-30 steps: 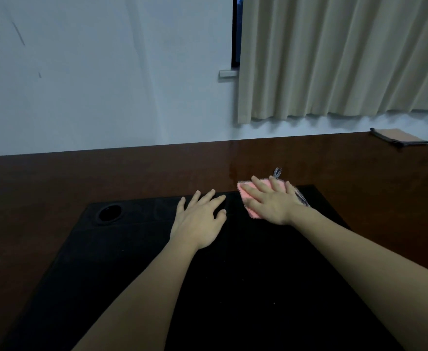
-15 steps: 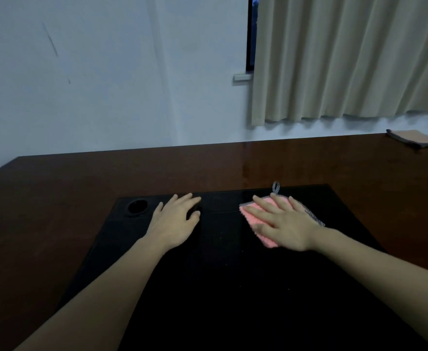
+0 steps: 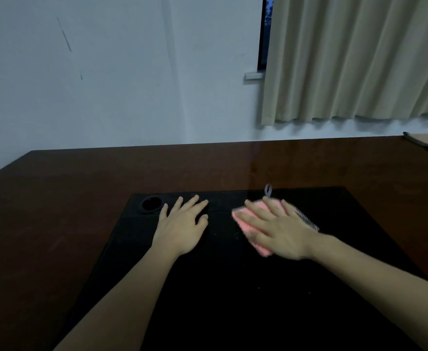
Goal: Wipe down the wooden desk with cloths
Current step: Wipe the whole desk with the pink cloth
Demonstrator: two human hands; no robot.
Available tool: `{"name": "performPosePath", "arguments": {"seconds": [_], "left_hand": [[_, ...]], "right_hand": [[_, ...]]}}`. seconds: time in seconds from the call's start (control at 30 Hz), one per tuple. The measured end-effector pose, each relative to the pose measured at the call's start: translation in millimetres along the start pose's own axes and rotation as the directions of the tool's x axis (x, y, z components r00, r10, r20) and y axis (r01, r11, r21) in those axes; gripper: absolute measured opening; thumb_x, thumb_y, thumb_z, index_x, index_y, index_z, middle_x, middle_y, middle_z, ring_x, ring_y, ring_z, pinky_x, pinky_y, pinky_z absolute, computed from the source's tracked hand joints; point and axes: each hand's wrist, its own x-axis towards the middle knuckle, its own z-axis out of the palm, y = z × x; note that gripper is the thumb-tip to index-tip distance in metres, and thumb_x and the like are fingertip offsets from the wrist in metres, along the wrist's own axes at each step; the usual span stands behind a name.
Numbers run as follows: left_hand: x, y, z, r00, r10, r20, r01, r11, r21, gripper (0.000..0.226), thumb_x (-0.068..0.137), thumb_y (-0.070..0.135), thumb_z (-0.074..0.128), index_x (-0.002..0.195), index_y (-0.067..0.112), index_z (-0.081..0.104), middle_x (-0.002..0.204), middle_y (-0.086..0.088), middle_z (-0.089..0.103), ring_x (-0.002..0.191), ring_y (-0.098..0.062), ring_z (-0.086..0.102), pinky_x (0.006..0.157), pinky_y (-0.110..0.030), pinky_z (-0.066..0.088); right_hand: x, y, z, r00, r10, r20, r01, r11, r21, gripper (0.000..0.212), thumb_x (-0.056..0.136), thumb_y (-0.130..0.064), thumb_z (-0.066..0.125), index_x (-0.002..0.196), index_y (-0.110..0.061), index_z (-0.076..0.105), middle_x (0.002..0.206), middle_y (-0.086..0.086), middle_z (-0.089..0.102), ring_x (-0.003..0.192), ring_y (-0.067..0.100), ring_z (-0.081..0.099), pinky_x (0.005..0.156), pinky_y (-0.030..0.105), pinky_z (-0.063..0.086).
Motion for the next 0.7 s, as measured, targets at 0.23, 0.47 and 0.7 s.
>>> {"name": "performPosePath", "arguments": {"seconds": [0.23, 0.47, 0.7], "left_hand": [[1, -3, 0, 1.000, 0.006, -0.012, -0.006, 1.000, 0.000, 0.051, 0.108, 0.048, 0.029, 0.158, 0.044, 0.024, 0.168, 0.017, 0.011, 0.157, -0.019, 0.001, 0.126, -0.052, -0.002], [0, -2, -1, 1.000, 0.006, -0.012, -0.006, 1.000, -0.005, 0.052, 0.107, 0.048, 0.030, 0.158, 0.043, 0.024, 0.168, 0.017, 0.010, 0.157, -0.018, 0.000, 0.125, -0.051, -0.004], [-7, -3, -11, 0.999, 0.015, -0.035, -0.019, 0.994, -0.112, 0.052, 0.108, 0.042, 0.037, 0.159, 0.038, 0.026, 0.169, 0.012, 0.014, 0.157, -0.018, 0.004, 0.126, -0.048, 0.003]], "right_hand": [[-16, -10, 7, 0.996, -0.086, -0.002, 0.086, 0.996, 0.024, 0.055, 0.083, -0.078, -0.005, 0.135, -0.073, -0.019, 0.161, -0.024, -0.025, 0.149, 0.016, -0.027, 0.122, 0.053, -0.016], [89, 15, -17, 0.985, 0.167, -0.050, -0.166, 0.986, 0.031, 0.059, 0.103, -0.064, 0.012, 0.158, -0.050, -0.005, 0.168, -0.012, -0.013, 0.155, 0.031, -0.011, 0.121, 0.062, -0.007], [58, -21, -10, 0.996, 0.083, -0.020, -0.082, 0.997, 0.012, 0.057, 0.103, -0.064, 0.010, 0.155, -0.054, -0.010, 0.167, -0.012, -0.017, 0.155, 0.032, -0.015, 0.121, 0.061, -0.009]]}}
